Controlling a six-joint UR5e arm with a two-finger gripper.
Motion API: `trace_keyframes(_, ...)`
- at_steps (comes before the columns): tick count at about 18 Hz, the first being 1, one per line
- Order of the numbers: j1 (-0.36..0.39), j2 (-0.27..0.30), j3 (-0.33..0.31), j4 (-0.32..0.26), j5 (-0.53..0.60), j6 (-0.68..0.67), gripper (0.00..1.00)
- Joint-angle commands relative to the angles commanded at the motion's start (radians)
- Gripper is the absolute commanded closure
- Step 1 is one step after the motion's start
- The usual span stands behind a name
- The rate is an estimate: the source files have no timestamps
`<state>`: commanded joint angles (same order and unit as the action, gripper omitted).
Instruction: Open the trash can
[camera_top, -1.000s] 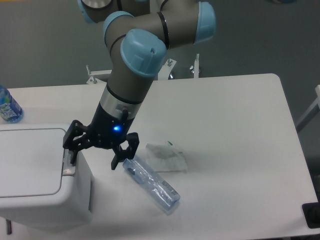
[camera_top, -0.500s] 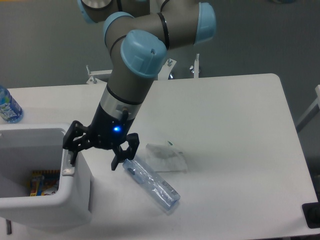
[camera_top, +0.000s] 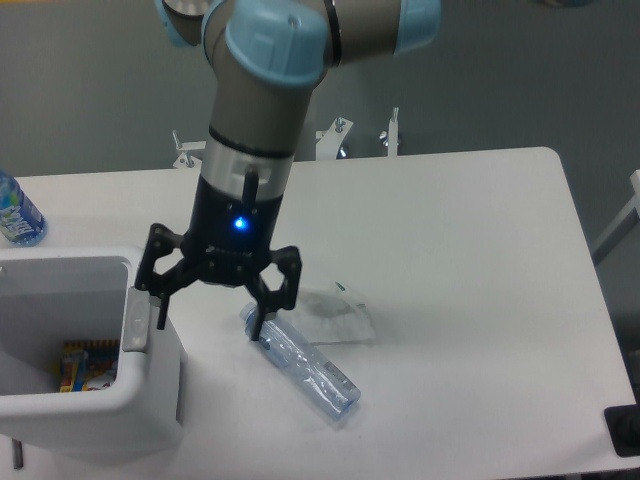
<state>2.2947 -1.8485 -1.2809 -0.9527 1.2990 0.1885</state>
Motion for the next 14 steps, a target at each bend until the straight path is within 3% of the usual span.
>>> trace_keyframes(3, 0.023, 0.021, -0.003, 0.003, 0.078, 0.038, 0.0)
trace_keyframes(6, 0.031, 0.029, -0.012, -0.012, 0.319, 0.095, 0.0)
trace_keyframes(7, 0.044, 0.032, -0.015, -0.024, 0.345, 0.112, 0.0)
trace_keyframes(10, 0.075, 0.034, -0.028, -0.102, 0.356, 0.214, 0.0)
trace_keyframes(14, 0.147, 0.086, -0.077, -0.176, 0.358, 0.542, 0.0)
